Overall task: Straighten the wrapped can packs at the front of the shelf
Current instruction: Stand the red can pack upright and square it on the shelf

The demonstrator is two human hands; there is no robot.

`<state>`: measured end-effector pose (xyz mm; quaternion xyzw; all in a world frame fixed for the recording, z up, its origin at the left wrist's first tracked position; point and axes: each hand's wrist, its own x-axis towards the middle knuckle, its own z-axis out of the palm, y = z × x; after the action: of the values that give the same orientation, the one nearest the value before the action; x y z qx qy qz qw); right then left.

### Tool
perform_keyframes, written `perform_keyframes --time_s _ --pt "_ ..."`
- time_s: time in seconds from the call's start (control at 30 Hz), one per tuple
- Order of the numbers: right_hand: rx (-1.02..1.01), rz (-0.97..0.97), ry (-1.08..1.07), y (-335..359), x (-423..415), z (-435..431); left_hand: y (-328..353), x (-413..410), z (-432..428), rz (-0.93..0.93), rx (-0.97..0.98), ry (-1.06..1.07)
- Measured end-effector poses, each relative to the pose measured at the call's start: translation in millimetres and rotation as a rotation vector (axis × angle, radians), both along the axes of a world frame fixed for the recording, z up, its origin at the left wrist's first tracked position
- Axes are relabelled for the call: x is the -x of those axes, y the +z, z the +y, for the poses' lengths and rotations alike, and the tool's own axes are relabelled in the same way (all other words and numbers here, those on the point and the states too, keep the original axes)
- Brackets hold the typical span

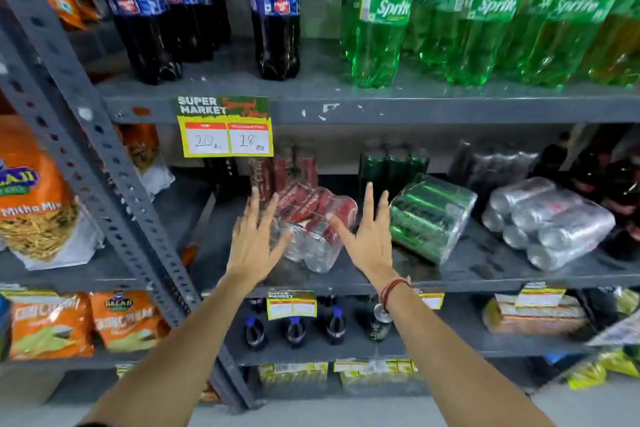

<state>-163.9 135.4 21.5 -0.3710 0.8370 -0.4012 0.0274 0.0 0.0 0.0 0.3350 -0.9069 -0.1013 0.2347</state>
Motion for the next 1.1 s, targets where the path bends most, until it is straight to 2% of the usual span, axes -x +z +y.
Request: perform_keyframes --time_s 0.07,0.13,0.23,0.3,0.4,0.63,0.9,0.97,1.1 --pt "-0.077 -0.314 0.064 2 6 -15 7 15 -19 -0.017 -0.156 0.036" --pt "-0.115 -0.518 0.122 -1 16 -31 16 33 -42 -0.085 -0.283 0.034" --pt "-0.151 -0.623 0.142 -9 25 -51 11 52 -65 -0.196 -0.413 -0.035" --pt "-0.137 -0.701 0.144 -16 33 -61 7 59 -77 -0.201 -0.474 -0.036" --pt "-0.088 -0.764 0.160 -25 41 -69 4 63 -81 -0.197 -0.436 -0.008" --pt "-0.006 -0.660 0.201 -20 32 -58 4 52 -67 -0.131 -0.293 -0.009" --pt "0.085 -0.142 0.375 -21 -15 -30 -24 -10 -15 0.220 -0.304 0.040" --pt "0.063 -0.050 0.382 -28 -17 -28 -29 -14 -6 0.207 -0.330 0.085" --pt "-0.031 0.009 0.341 -43 -22 -25 -40 -15 4 0.166 -0.344 0.101"
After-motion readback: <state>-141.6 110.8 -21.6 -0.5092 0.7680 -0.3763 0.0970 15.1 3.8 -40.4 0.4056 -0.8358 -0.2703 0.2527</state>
